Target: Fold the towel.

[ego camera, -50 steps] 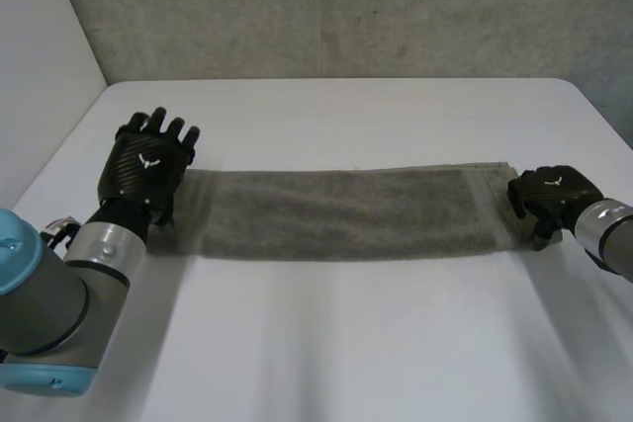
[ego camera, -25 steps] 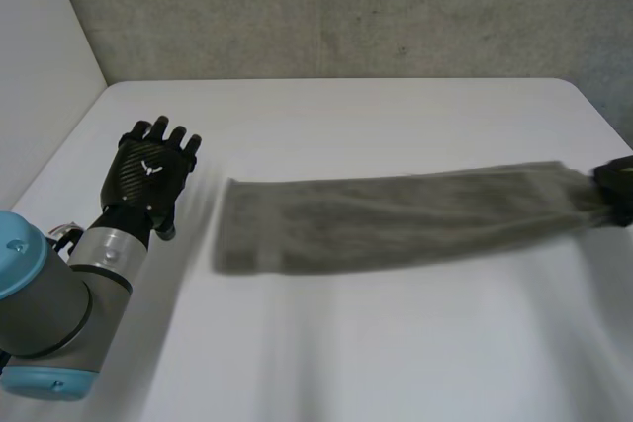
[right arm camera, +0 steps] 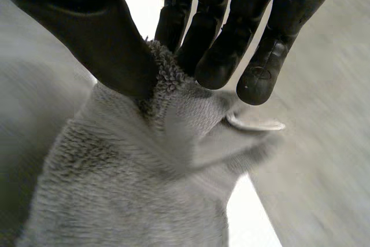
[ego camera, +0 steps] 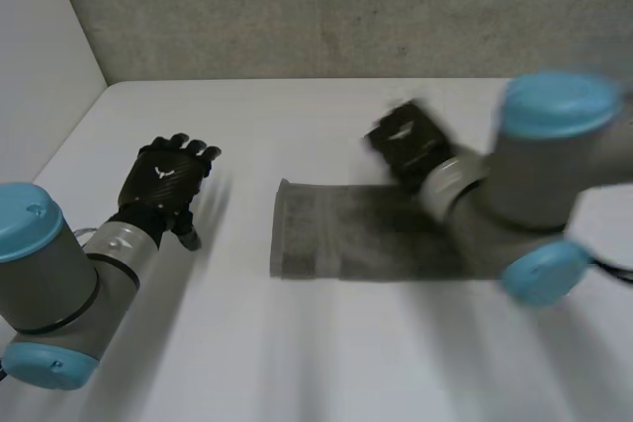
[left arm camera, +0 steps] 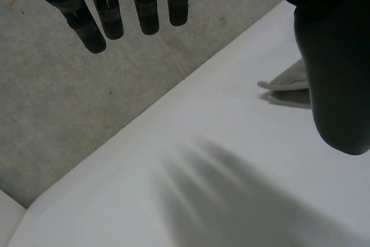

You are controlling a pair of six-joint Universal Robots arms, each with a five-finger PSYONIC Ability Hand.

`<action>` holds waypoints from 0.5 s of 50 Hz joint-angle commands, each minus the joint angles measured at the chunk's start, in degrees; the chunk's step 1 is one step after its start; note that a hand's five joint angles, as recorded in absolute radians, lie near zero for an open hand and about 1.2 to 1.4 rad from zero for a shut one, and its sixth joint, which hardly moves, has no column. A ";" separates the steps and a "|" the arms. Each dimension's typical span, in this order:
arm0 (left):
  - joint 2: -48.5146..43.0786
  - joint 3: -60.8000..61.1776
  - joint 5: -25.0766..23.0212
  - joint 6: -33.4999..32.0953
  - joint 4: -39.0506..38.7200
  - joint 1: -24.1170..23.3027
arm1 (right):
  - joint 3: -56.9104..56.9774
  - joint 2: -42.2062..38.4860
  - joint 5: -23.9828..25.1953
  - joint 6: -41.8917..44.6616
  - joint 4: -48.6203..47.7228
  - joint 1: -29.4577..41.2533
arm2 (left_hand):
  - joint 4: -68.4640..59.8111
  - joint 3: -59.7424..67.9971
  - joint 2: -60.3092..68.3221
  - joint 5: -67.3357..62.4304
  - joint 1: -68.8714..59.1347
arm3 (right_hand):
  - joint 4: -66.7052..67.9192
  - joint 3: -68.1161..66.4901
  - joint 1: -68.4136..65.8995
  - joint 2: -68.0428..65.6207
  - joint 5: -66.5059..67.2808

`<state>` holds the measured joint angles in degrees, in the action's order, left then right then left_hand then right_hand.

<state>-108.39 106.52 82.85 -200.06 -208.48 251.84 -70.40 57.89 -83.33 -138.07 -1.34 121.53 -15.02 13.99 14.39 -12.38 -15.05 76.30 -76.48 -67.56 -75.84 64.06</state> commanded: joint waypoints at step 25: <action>1.08 -2.63 -1.20 1.34 -0.17 -4.43 | -19.86 11.98 2.29 -10.37 -2.53 -7.18 | 4.81 -3.77 -4.18 12.17 4.83 | -65.88 66.06 57.14 65.42 -63.64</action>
<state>-107.30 105.16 81.61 -198.84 -208.71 249.22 -82.77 65.06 -82.95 -147.00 -3.47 120.08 -15.02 13.99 14.39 -12.37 -15.04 14.27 -13.44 -13.81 -13.47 3.39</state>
